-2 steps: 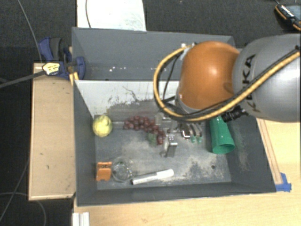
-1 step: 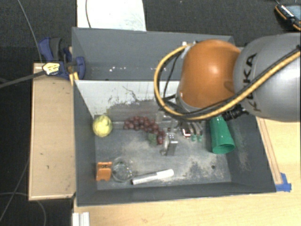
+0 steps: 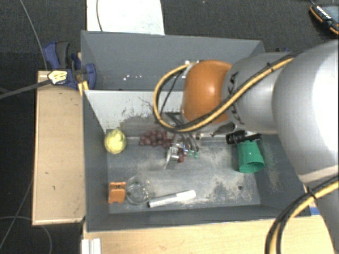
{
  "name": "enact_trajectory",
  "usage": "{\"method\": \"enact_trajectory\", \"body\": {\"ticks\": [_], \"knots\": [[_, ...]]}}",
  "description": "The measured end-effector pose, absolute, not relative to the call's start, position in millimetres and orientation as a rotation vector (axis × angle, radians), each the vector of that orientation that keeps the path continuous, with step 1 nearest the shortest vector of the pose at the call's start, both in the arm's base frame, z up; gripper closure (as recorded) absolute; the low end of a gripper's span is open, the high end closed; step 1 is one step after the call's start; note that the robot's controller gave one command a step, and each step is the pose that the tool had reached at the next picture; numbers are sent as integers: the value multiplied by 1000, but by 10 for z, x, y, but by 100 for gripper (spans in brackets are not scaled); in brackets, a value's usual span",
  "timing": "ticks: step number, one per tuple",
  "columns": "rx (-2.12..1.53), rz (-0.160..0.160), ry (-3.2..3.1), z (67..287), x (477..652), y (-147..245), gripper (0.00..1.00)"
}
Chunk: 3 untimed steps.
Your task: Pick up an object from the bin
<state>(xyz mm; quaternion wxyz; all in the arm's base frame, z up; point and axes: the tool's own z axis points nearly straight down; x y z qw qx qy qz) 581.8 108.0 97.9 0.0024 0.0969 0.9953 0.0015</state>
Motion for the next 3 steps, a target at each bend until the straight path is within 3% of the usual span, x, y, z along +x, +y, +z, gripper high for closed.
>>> {"method": "enact_trajectory", "body": {"ticks": [1,2,3], "knots": [[150,9,3121,1580,5935,1493,0],[338,3,3115,768,5870,1116,0],[565,13,3077,695,5877,1426,0]]}}
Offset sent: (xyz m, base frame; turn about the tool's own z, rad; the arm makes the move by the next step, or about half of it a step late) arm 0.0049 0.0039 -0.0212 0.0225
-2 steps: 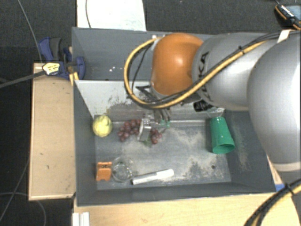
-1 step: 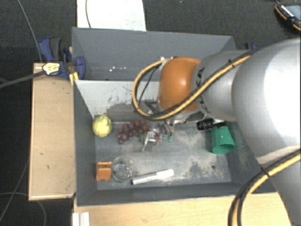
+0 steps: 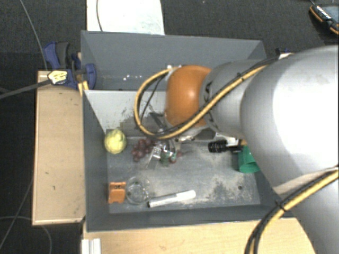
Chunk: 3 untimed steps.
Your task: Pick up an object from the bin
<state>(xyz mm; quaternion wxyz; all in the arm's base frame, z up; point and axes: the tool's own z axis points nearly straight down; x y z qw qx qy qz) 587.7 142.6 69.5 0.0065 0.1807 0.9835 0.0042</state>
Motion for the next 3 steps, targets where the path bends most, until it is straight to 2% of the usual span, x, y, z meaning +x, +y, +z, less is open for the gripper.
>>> {"method": "enact_trajectory", "body": {"ticks": [1,2,3], "knots": [[341,4,3113,775,5878,1118,100],[341,4,3113,775,5878,1118,100],[342,3,3116,877,5864,1116,100]]}}
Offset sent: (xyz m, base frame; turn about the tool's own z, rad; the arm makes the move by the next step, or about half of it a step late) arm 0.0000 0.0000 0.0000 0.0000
